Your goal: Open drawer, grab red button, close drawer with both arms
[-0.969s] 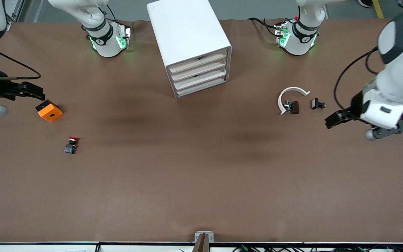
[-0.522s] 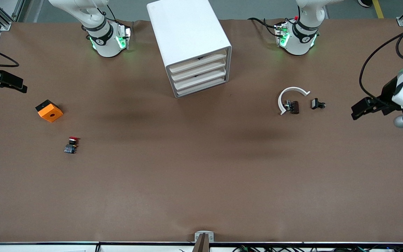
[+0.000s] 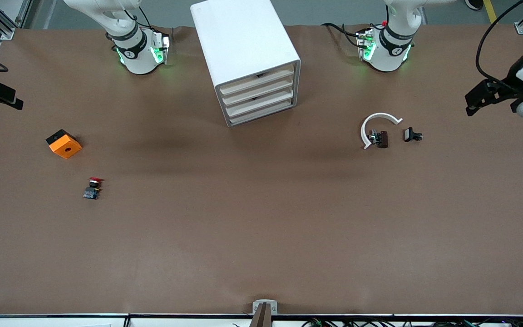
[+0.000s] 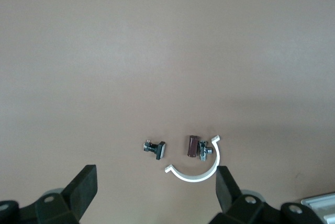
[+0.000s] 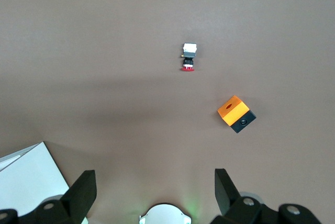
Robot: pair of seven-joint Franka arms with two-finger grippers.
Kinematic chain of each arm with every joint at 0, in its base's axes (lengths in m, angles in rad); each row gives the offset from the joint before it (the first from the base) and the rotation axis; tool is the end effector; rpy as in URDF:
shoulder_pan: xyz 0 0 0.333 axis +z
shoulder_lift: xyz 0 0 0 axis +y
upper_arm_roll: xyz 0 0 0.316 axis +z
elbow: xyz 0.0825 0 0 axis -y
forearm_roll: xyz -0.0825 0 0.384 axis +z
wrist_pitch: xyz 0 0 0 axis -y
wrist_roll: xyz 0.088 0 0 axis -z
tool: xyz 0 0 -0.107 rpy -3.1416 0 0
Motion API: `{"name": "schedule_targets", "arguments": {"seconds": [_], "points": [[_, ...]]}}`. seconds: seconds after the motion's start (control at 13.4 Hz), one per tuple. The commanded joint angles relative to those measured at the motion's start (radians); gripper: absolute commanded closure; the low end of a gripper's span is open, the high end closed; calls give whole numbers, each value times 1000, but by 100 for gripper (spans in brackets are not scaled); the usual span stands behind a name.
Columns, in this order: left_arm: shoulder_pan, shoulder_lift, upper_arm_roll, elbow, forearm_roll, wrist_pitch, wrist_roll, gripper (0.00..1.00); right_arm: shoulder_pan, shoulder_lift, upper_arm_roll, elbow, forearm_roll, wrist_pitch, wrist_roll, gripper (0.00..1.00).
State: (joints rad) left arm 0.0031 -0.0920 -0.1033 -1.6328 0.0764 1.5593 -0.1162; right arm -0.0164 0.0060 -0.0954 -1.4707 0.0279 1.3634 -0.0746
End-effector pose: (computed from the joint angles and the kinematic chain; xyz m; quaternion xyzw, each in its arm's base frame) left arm 0.5225 -0.0470 0.6440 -0.9990 -0.0089 -0.0136 0.0417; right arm 0.5313 -0.0560 0.6505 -0.9982 0.0165 0.0551 0.0187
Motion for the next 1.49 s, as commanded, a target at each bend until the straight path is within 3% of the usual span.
{"name": "schedule_targets", "arguments": {"seconds": [0.0,0.15,0.45,0.97,1.42], "points": [[-115,-75,109,-76,8,4,18,0,6,-110,13,-155,-17,104,-37,0],[-143,-106,112,-108,8,7,15,0,15,-153,11,-221,-17,147,-44,0],[-138,-104,112,-114,-58,28,1,0,15,-155,11,-223,-17,148,-44,0],[-120,-42,116,-24,-69,13,1,0,7,-155,8,-223,-19,141,-37,0],[-117,-23,116,-13,-70,13,-89,0,-4,-155,11,-223,-19,131,-31,0]]}}
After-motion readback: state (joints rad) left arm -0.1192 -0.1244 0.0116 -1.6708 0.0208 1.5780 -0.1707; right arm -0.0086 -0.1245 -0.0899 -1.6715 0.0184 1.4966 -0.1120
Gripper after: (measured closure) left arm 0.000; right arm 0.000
